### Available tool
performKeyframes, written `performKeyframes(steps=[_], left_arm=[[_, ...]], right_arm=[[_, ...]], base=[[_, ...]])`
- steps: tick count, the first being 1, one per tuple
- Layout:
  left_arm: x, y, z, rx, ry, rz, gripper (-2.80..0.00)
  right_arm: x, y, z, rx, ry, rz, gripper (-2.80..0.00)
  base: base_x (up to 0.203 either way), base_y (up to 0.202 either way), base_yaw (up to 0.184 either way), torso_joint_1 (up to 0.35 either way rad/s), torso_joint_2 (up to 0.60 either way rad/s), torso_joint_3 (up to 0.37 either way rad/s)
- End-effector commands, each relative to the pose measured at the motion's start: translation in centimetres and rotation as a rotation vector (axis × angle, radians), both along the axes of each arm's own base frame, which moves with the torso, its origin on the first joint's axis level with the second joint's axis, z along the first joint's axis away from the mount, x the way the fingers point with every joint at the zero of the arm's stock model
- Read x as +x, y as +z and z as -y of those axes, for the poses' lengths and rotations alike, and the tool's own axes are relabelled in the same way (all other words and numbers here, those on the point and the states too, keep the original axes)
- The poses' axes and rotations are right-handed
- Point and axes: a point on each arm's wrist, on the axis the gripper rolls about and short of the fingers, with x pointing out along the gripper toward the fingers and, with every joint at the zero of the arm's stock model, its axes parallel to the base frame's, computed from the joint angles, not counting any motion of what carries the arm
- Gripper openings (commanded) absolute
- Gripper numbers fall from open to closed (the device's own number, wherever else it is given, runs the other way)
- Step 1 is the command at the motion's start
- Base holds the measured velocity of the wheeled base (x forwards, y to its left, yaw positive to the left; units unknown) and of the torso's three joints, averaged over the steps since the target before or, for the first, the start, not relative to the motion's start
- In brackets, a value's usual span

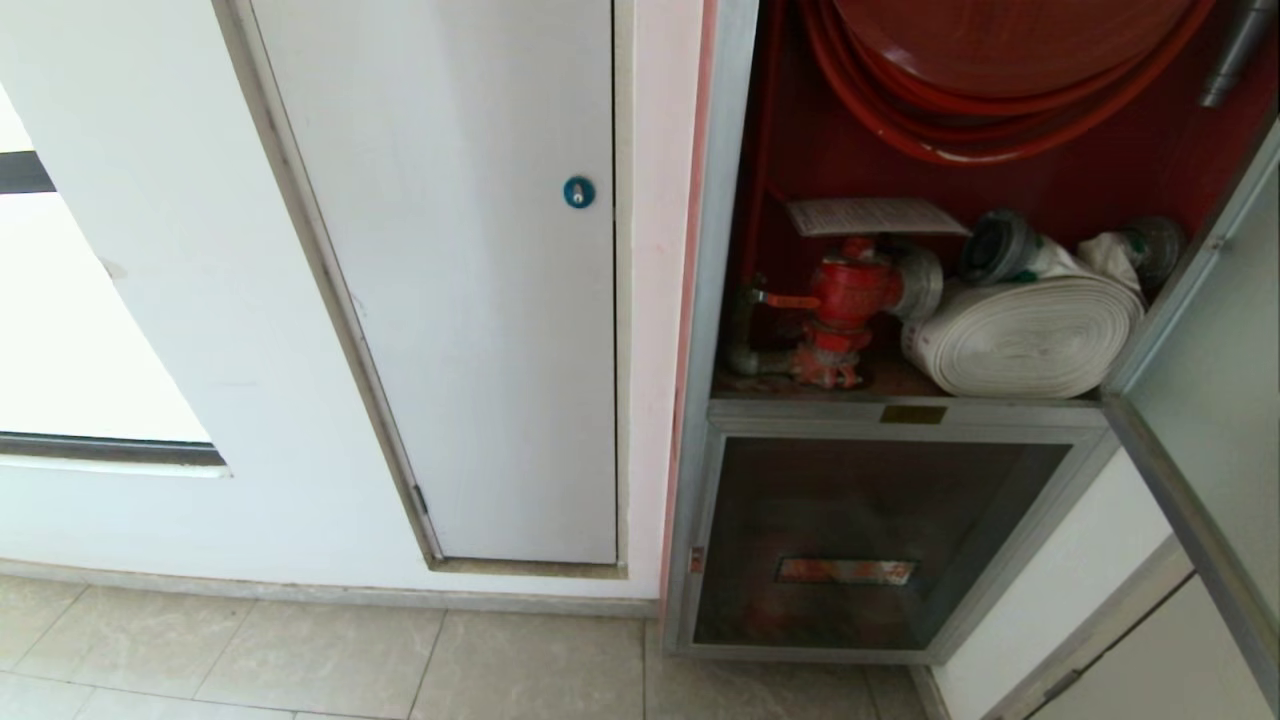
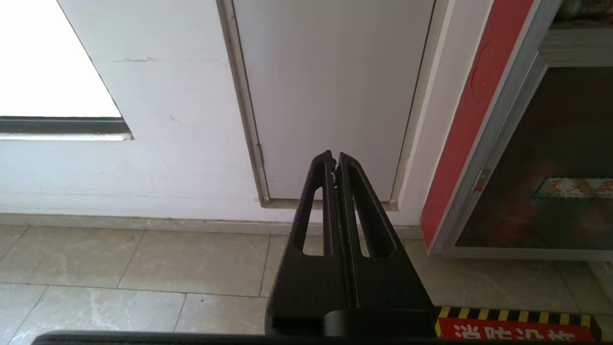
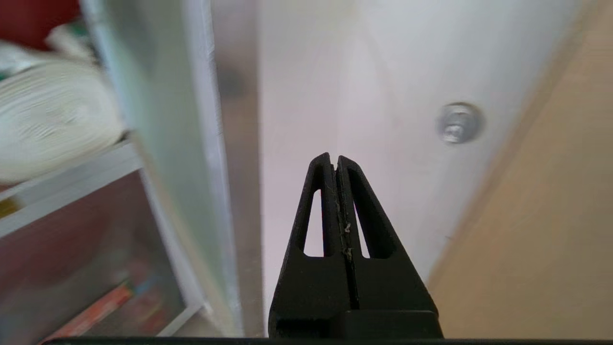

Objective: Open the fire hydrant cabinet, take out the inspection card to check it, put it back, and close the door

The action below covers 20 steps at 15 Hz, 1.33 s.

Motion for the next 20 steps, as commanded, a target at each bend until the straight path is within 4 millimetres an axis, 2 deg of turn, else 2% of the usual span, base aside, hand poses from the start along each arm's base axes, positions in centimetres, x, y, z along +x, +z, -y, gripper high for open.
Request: performKeyframes(steps=[1,4,10,14,16,20], left_arm=[[0.1,-0.4,0.0,0.0,0.0,-0.014,-2.8],[0.1,-0.4,0.0,0.0,0.0,-0.014,-2.8],[0.1,-0.4,0.0,0.0,0.0,-0.014,-2.8],[0.1,-0.4,0.0,0.0,0.0,-0.014,-2.8],[0.1,-0.4,0.0,0.0,0.0,-0.014,-2.8],[0.1,-0.4,0.0,0.0,0.0,-0.014,-2.8]], right_arm=[[0.1,0.8,-0.4,0.0,-0.054,0.0,-2.8],[0.6,2.1,-0.5,0.0,-0.082,0.007,-2.8],[1.8,2.8,-1.1,-0.001,-0.202,0.008,-2.8],[0.5,2.8,-1.5,-0.015,-0.185,0.1,-2.8],[0.5,2.5,-1.4,-0.015,-0.173,0.102,-2.8],[0.8,3.6,-1.1,-0.033,-0.142,0.178,-2.8]], base=[[0.0,0.0,0.0,0.0,0.0,0.0],[0.0,0.0,0.0,0.0,0.0,0.0],[0.0,0.0,0.0,0.0,0.0,0.0],[0.0,0.0,0.0,0.0,0.0,0.0],[0.0,0.0,0.0,0.0,0.0,0.0],[0.0,0.0,0.0,0.0,0.0,0.0]])
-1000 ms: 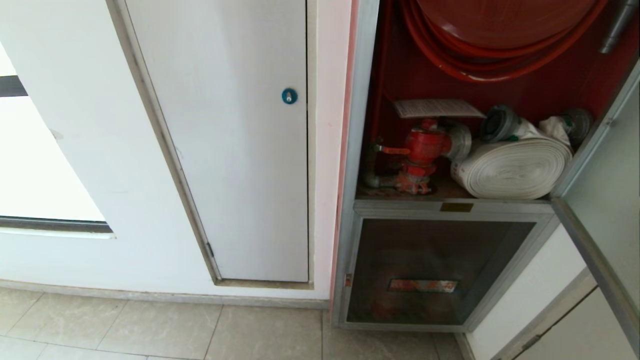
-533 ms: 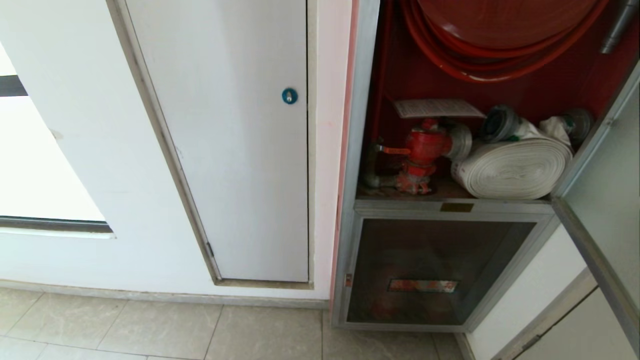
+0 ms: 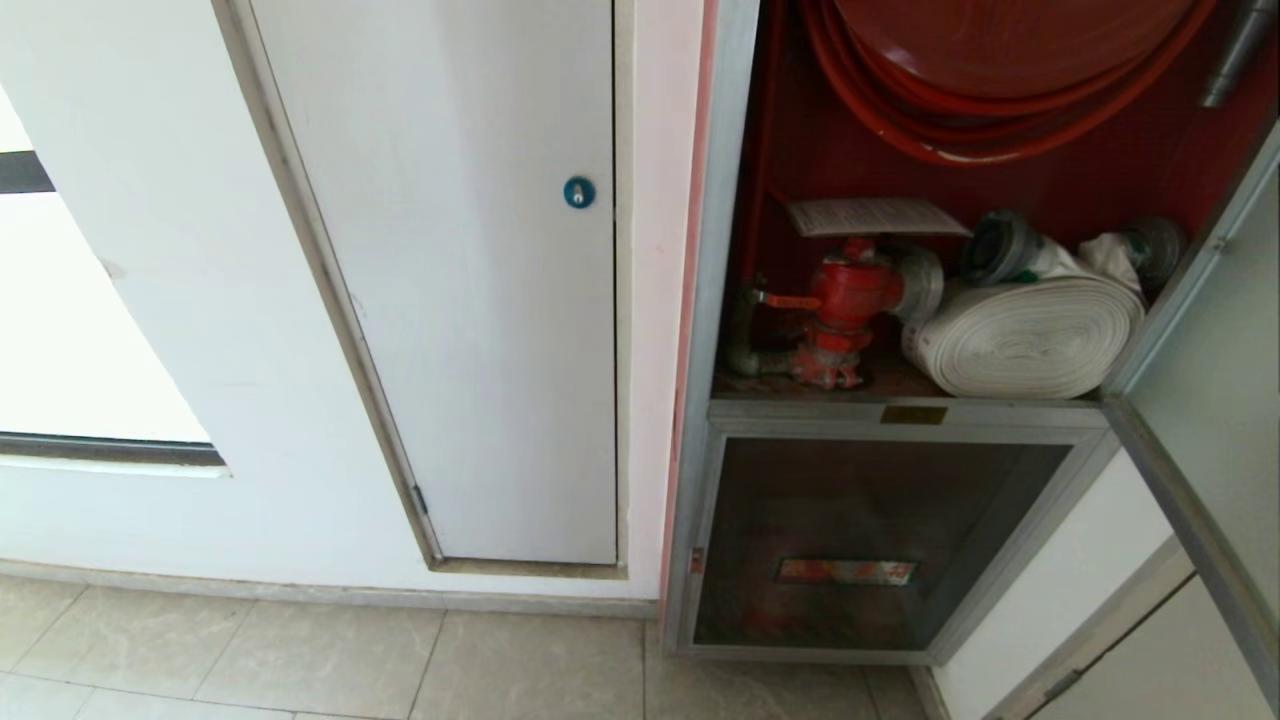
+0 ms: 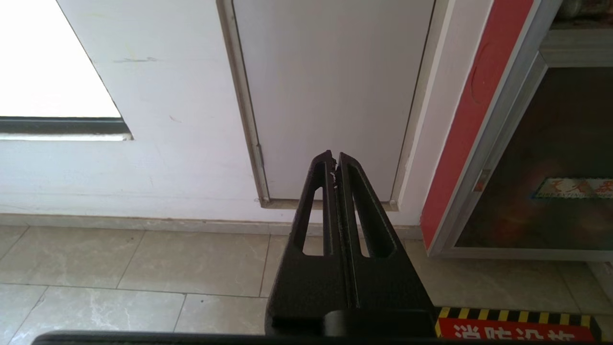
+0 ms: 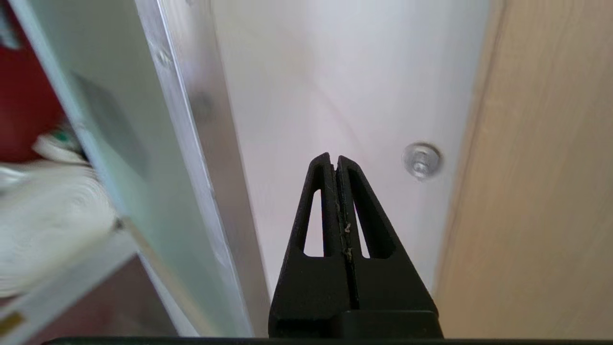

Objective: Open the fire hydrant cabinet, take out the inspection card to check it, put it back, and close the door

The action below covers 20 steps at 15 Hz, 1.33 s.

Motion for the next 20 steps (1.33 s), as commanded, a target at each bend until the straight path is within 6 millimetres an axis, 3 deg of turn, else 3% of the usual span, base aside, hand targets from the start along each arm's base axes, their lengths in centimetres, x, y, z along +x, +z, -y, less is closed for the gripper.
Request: performKeyframes(steps=[1,9,16,20], left_arm=[[0.1,-0.4,0.0,0.0,0.001,-0.014,-2.8],[0.1,-0.4,0.0,0.0,0.001,-0.014,-2.8],[0.1,-0.4,0.0,0.0,0.001,-0.014,-2.8],[0.1,-0.4,0.0,0.0,0.001,-0.014,-2.8]], right_arm=[[0.1,0.2,0.2,0.0,0.025,0.009,-2.8],[2.8,4.2,0.6,0.007,0.046,0.042,-2.8],[5.4,3.7,0.7,0.098,0.001,-0.029,-2.8],[5.8,3.8,0.7,0.114,-0.003,-0.019,-2.8]], base=[[0.0,0.0,0.0,0.0,0.0,0.0],[0.0,0.0,0.0,0.0,0.0,0.0],[0.0,0.0,0.0,0.0,0.0,0.0],[0.0,0.0,0.0,0.0,0.0,0.0]])
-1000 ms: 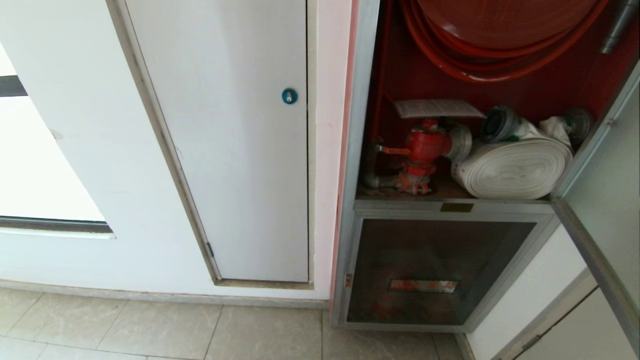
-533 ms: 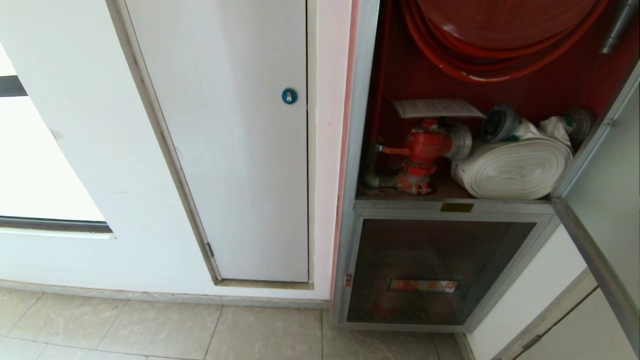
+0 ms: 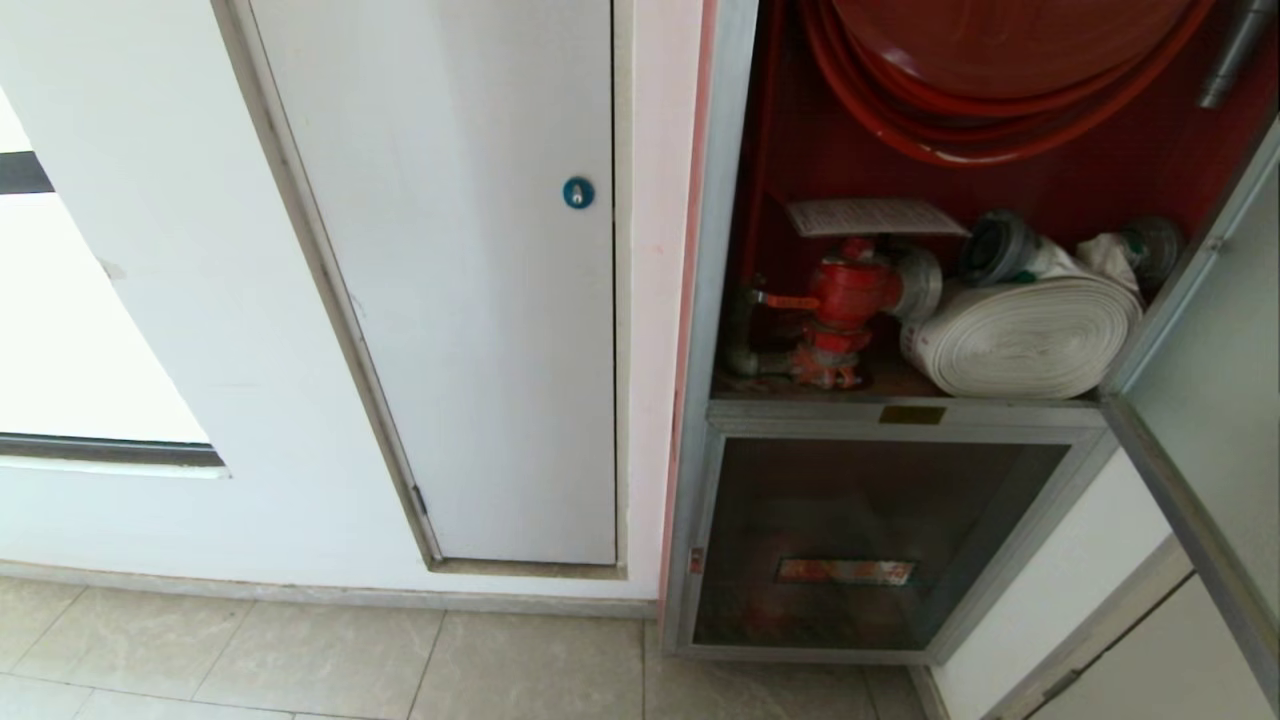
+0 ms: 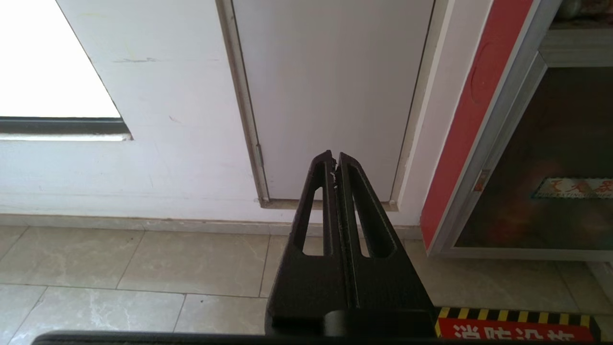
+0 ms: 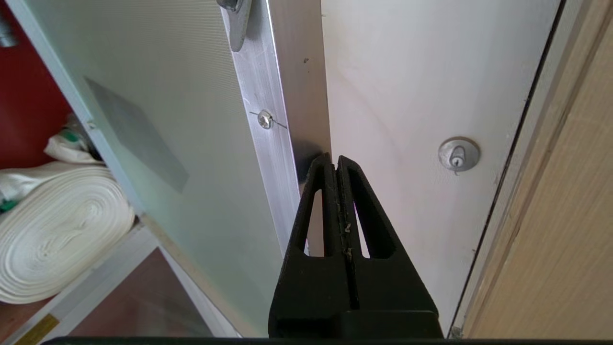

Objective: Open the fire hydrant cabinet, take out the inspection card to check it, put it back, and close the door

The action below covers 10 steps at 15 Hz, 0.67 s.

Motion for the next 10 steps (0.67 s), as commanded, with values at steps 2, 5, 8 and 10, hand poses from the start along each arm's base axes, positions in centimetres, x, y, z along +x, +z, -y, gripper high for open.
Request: performKeyframes(steps=[2,5,8,10], left_arm=[[0.11,-0.37,0.0,0.0,0.0,-0.013,-2.8],[0.11,-0.37,0.0,0.0,0.0,-0.013,-2.8],[0.11,-0.37,0.0,0.0,0.0,-0.013,-2.8],[0.11,-0.37,0.0,0.0,0.0,-0.013,-2.8]], right_arm=[[0.73,0.05,0.14,0.007,-0.027,-0.016,-2.8],[1.18,-0.23,0.19,0.016,0.02,-0.027,-2.8],[1.35,-0.43,0.15,0.029,0.079,-0.033,-2.8],[1.37,-0.45,0.1,0.035,0.111,-0.019,-2.8]], base=[[0.0,0.0,0.0,0.0,0.0,0.0],[0.0,0.0,0.0,0.0,0.0,0.0],[0.0,0.0,0.0,0.0,0.0,0.0],[0.0,0.0,0.0,0.0,0.0,0.0]])
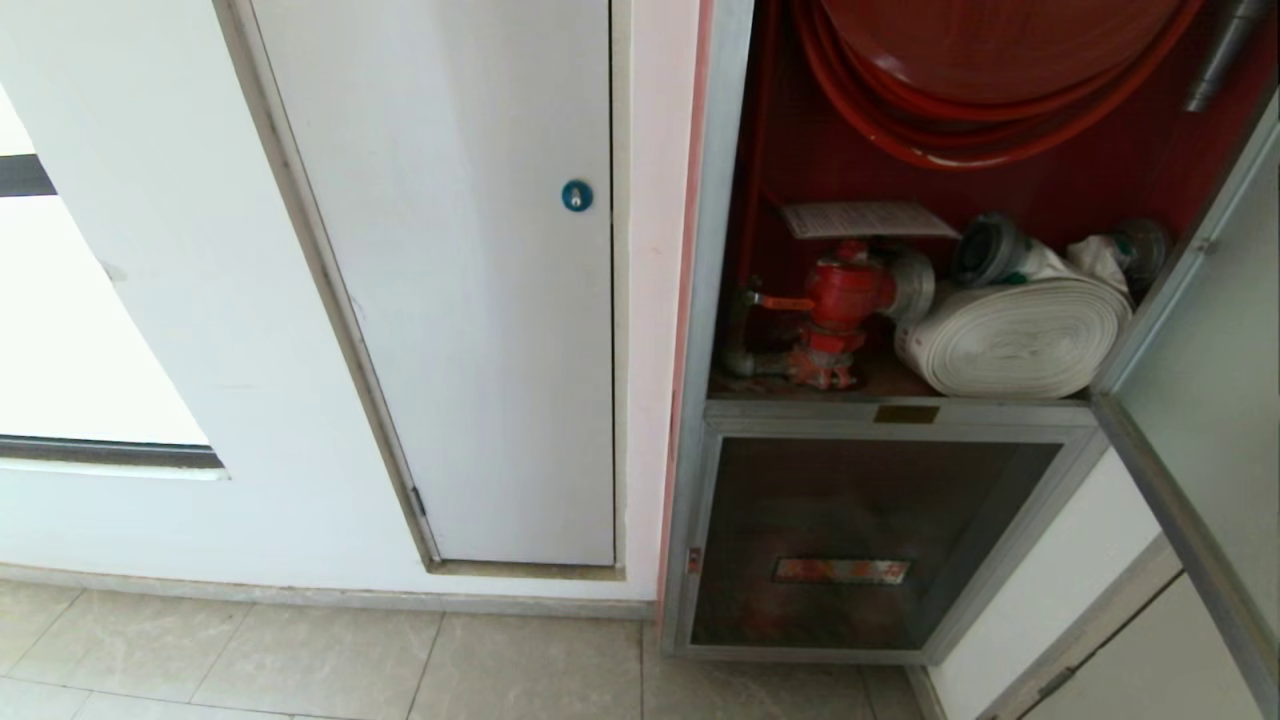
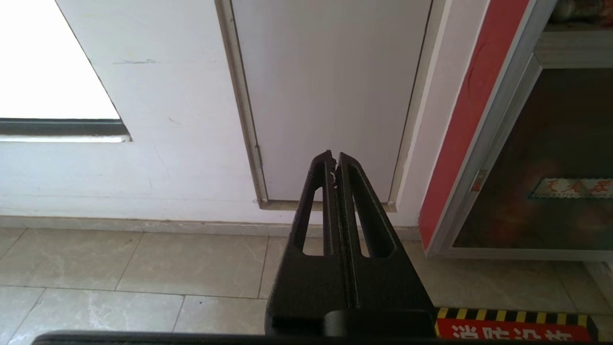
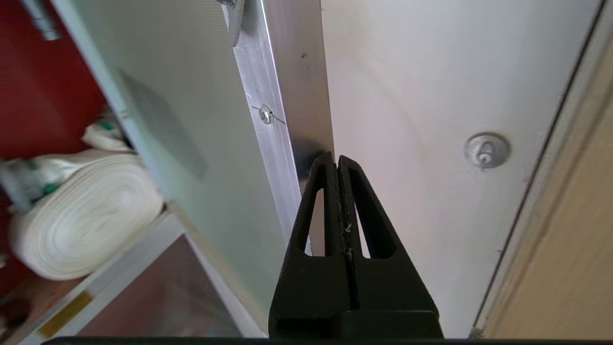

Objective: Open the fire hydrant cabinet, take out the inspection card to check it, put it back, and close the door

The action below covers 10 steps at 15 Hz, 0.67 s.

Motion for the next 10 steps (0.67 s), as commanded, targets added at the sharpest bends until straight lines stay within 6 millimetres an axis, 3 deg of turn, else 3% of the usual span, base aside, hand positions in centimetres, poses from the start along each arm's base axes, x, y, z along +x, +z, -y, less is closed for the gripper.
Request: performKeyframes(steps=[1,10], left_arm=[[0.11,-0.38,0.0,0.0,0.001,-0.014,-2.8],[0.11,-0.38,0.0,0.0,0.001,-0.014,-2.8]], right_arm=[[0.19,-0.05,0.04,0.004,0.018,-0.007,-2.8],[-0.54,-0.37,-0.41,-0.012,0.205,0.016,-2.8]], base=[[0.0,0.0,0.0,0.0,0.0,0.0],[0.0,0.0,0.0,0.0,0.0,0.0]])
